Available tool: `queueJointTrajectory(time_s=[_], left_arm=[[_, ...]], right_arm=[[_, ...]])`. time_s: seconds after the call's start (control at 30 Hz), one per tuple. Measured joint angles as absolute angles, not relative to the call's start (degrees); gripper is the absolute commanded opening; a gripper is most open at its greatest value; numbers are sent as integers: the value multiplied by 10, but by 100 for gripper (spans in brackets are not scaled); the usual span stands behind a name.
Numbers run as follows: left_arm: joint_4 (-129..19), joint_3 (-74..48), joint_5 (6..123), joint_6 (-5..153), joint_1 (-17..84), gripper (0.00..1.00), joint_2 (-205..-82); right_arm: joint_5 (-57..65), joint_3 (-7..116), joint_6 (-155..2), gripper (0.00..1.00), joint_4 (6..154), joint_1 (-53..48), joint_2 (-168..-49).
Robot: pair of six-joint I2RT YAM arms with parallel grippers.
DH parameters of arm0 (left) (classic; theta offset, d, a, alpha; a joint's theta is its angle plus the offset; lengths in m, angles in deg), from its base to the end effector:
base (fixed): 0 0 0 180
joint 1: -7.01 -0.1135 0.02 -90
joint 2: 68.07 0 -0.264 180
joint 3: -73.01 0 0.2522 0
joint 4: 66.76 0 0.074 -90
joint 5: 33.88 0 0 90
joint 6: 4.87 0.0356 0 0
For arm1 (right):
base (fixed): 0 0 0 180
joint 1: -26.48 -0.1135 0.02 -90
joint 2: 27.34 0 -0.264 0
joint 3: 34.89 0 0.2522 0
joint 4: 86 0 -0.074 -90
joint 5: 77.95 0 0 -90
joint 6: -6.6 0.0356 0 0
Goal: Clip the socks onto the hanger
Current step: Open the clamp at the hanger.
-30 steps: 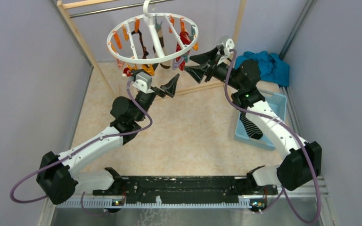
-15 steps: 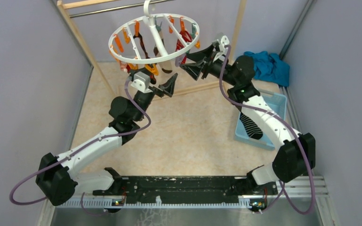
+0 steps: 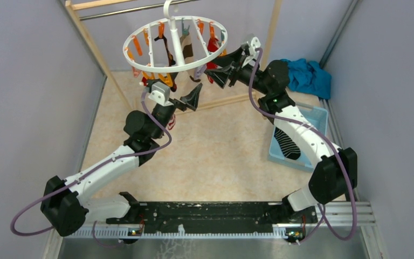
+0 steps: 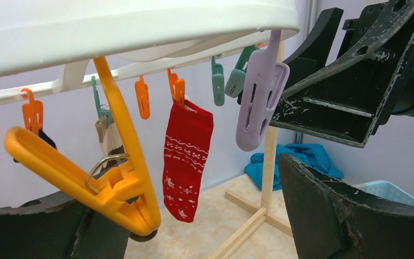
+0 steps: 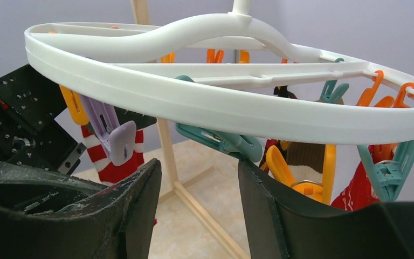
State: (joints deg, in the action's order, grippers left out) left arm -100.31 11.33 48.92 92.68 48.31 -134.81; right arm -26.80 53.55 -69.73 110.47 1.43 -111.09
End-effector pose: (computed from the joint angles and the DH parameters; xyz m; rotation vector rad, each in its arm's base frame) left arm 0.2006 -0.1703 0.3859 0.3435 1.0332 -0.4630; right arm 0.2963 0.1631 0.4333 -0.7339 1.1335 0.9804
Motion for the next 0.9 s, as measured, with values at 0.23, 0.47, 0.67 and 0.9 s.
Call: queueJointTrajectory(time_s=[0.23,0.47,0.67,0.9], left_arm=[[-1001,113,489,926,481,98,-1348],[-1001,113,493,924,480,98,-1348],[-1000,113,495,924,480,98,-1348],[-999,113,497,924,480,98,-1348]], right_arm=[[-264,536,-709,55,1098,14,-1112],[-252,529,-732,57,1077,14,-1110],[-247,516,-741,58,1068,14,-1109],[-246,516,-744,58,1068,14,-1109]])
